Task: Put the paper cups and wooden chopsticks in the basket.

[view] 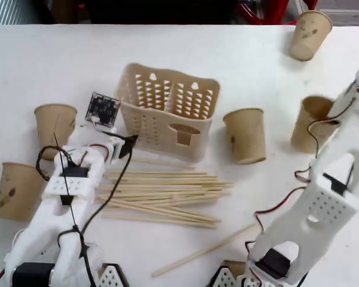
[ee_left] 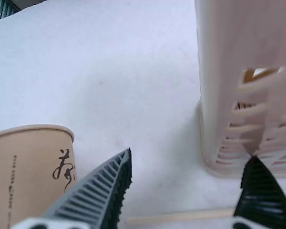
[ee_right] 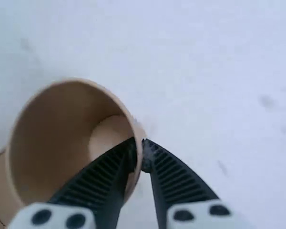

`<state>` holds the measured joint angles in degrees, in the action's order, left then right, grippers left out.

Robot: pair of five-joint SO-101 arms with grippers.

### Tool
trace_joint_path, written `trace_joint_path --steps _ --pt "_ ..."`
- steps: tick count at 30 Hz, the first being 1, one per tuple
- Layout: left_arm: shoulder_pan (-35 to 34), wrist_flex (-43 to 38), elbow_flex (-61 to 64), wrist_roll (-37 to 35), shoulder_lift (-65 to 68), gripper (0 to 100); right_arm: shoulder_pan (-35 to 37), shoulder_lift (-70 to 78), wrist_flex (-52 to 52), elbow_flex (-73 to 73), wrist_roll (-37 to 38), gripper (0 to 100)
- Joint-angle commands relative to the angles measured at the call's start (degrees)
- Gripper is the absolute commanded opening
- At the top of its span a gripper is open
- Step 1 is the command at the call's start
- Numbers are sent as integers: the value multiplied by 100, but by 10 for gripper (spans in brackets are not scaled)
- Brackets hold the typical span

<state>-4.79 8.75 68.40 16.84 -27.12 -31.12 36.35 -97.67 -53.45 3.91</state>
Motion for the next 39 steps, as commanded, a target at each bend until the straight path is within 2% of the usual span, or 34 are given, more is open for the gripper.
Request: trace_joint_path --steps 1,7,11,16,19,22,30,39 --pt "-40 -123 -44 -35 -22 353 -84 -1525 -66 -193 167 15" --pt "-40 -123 -44 -35 -22 353 356 -3073 -66 -193 158 16" --pt "-40 -123 -44 -35 -22 353 1411 -3881 -48 -202 -105 16" --pt "-40 -123 -44 -35 -22 353 3178 -4532 -31 -167 -158 16" --pt "-40 -123 -44 -35 -22 353 4092 -4453 -4 -158 -105 16" --pt "-40 -123 -44 -35 -22 353 4637 -4101 -31 -158 -105 17" --pt "-40 -123 -44 -35 -22 353 4725 -2774 -4 -211 -167 17" --pt "-40 -123 -44 -35 -22 353 4426 -2202 -48 -167 -132 46"
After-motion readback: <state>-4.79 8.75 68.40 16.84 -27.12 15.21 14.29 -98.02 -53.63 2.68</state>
